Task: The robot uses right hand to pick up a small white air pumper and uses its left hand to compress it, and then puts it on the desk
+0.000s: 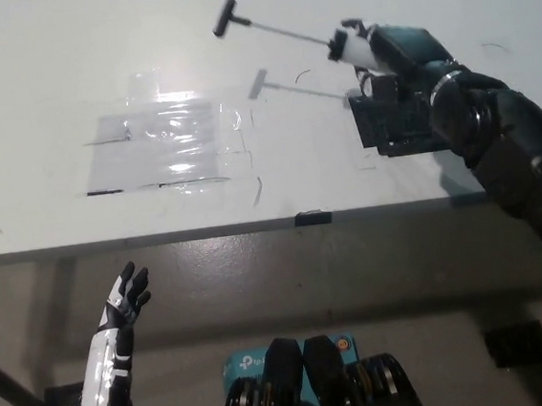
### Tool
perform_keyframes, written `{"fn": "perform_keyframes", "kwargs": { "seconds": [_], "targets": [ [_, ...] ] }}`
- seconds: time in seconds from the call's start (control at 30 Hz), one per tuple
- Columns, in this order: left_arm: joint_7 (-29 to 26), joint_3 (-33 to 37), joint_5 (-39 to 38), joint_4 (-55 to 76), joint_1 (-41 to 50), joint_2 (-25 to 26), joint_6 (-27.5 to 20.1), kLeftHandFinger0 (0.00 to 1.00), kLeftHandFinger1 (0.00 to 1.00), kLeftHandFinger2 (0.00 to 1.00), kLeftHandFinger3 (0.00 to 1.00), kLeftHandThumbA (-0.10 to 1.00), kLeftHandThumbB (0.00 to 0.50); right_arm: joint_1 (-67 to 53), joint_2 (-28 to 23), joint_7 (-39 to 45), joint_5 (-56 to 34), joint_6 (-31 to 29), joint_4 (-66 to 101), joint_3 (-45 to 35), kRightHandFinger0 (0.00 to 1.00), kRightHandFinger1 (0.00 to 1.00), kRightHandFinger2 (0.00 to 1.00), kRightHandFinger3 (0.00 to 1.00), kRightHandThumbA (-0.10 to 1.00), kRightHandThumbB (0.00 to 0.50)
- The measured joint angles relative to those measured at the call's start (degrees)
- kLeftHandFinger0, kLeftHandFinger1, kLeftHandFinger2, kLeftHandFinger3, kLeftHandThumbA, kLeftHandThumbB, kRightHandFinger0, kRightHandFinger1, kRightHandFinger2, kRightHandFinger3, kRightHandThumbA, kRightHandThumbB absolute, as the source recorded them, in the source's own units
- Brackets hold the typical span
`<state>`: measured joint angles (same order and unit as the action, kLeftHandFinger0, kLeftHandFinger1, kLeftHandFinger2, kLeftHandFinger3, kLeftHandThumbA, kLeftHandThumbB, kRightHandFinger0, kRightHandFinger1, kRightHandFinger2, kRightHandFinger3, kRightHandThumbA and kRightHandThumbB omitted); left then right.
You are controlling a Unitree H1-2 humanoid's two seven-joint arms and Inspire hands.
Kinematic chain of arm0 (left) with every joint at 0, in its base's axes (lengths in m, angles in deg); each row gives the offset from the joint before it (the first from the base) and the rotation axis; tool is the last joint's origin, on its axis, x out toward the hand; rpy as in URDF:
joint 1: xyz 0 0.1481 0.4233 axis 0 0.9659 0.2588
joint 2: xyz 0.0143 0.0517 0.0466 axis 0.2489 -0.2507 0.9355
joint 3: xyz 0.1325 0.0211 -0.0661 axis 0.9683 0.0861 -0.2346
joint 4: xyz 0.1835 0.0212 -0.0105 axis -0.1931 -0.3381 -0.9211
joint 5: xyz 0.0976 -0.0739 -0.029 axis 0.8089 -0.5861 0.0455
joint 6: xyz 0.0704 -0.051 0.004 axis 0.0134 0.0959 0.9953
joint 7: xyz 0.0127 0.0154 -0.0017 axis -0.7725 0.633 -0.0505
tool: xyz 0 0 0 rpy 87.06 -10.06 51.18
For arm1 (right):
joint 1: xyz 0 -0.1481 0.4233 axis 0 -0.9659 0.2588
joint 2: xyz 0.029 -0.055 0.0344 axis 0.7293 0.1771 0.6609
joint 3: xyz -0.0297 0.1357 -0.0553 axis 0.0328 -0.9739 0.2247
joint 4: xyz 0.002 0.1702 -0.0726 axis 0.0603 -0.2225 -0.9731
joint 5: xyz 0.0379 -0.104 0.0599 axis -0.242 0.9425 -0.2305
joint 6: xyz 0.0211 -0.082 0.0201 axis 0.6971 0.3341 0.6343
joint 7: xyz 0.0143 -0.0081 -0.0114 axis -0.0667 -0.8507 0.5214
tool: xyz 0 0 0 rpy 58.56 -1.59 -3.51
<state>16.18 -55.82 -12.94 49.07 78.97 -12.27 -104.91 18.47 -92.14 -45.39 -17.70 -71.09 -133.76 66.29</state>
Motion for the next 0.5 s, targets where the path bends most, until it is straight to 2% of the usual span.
{"fn": "perform_keyframes", "kwargs": {
  "seconds": [0.03, 0.13, 0.17, 0.2, 0.3, 0.37, 0.43, 0.5],
  "targets": [
    [0.0, 0.0, 0.0, 0.2, -0.1, 0.0, 0.1, 1.00, 1.00, 1.00, 1.00, 1.00, 0.044, -1.0, -0.2, 0.1, 0.0, 0.0, 2.3, -0.1, 0.13, 0.64, 0.89, 1.00, -0.10, 0.147],
    [0.0, -0.1, -0.1, 0.8, -0.4, 0.0, 0.2, 1.00, 1.00, 1.00, 1.00, 1.00, 0.036, -4.0, -0.7, 0.7, 0.2, 0.3, 8.1, -0.1, 0.09, 0.59, 0.87, 0.98, -0.10, 0.115],
    [0.0, -0.2, -0.1, 1.0, -0.7, 0.0, 0.4, 1.00, 1.00, 1.00, 1.00, 1.00, 0.024, -5.6, -0.9, 1.2, 0.3, 0.4, 11.2, -0.1, 0.08, 0.57, 0.86, 0.91, -0.10, 0.125],
    [0.0, -0.2, -0.2, 1.1, -1.0, 0.0, 0.5, 1.00, 1.00, 1.00, 1.00, 1.00, 0.033, -6.9, -1.1, 1.7, 0.3, 0.6, 13.6, -0.1, 0.07, 0.54, 0.85, 0.85, -0.10, 0.138],
    [0.0, -0.7, -0.1, 1.3, -2.0, 0.0, 1.0, 1.00, 1.00, 1.00, 1.00, 1.00, 0.059, -10.7, -1.8, 3.0, 0.8, 1.0, 20.1, 0.0, 0.03, 0.50, 0.84, 0.78, -0.10, 0.157],
    [0.0, -1.1, -0.1, 1.6, -2.8, 0.1, 1.3, 1.00, 1.00, 1.00, 1.00, 1.00, 0.082, -13.1, -2.4, 4.1, 1.1, 1.4, 24.4, 0.2, 0.01, 0.49, 0.84, 0.79, -0.10, 0.163],
    [0.0, -1.6, -0.1, 1.9, -3.6, 0.1, 1.8, 1.00, 1.00, 1.00, 1.00, 1.00, 0.051, -15.2, -3.1, 5.2, 1.3, 1.6, 28.6, 0.4, 0.00, 0.49, 0.82, 0.84, -0.10, 0.158],
    [0.0, -2.1, -0.1, 2.0, -4.4, 0.1, 2.1, 1.00, 1.00, 1.00, 1.00, 1.00, 0.030, -17.1, -3.8, 6.4, 1.6, 1.9, 32.7, 0.6, 0.00, 0.47, 0.78, 0.83, -0.10, 0.162]
  ]
}}
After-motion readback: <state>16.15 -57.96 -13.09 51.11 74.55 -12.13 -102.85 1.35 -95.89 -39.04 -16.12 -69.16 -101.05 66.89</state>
